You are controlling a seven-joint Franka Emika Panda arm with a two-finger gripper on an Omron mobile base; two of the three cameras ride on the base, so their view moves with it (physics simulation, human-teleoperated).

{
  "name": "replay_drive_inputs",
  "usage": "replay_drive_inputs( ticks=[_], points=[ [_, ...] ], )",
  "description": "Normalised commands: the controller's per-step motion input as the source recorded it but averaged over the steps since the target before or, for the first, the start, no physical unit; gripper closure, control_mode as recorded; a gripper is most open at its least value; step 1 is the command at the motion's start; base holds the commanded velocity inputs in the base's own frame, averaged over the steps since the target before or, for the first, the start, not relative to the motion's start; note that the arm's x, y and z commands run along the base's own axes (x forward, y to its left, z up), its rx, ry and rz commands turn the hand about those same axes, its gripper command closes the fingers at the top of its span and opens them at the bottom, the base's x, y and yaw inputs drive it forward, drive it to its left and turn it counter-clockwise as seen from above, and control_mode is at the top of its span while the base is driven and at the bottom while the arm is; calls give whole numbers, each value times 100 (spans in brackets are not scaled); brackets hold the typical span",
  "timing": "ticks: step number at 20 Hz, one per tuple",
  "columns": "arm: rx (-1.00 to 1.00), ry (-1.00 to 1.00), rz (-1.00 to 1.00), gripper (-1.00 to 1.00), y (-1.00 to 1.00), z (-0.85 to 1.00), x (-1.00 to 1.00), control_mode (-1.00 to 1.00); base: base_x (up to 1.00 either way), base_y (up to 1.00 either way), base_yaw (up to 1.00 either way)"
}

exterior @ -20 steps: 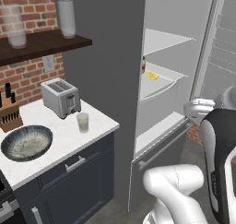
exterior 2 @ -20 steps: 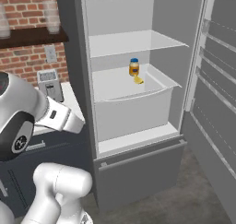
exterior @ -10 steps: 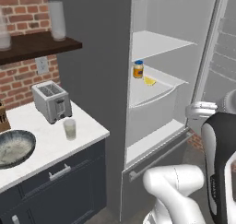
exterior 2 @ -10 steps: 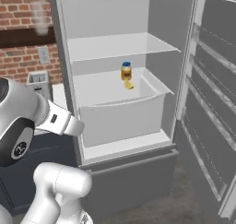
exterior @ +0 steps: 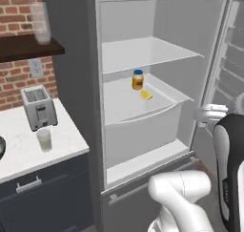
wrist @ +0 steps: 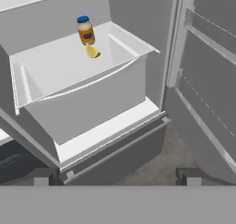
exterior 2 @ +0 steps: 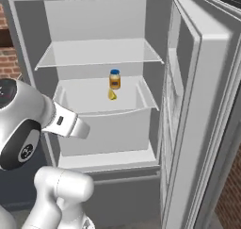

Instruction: Grab a lemon wedge from the fridge and one ice cube from the ice bowl, and put them in the glass of lemonade.

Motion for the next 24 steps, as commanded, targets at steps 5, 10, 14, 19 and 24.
replay_drive_inputs(
  ticks=[5, 10, 14, 19, 24],
  points=[
    [0, 0, 0, -100, 0, 0, 0, 100, 11, -24, 36],
    [0, 0, 0, -100, 0, 0, 0, 100, 16, 1, 16],
    [0, 0, 0, -100, 0, 0, 0, 100, 84, -2, 9],
    [0, 0, 0, -100, 0, 0, 0, 100, 58, -17, 2],
    [2, -5, 1, -100, -33, -5, -21, -100, -5, -22, 0]
  ],
)
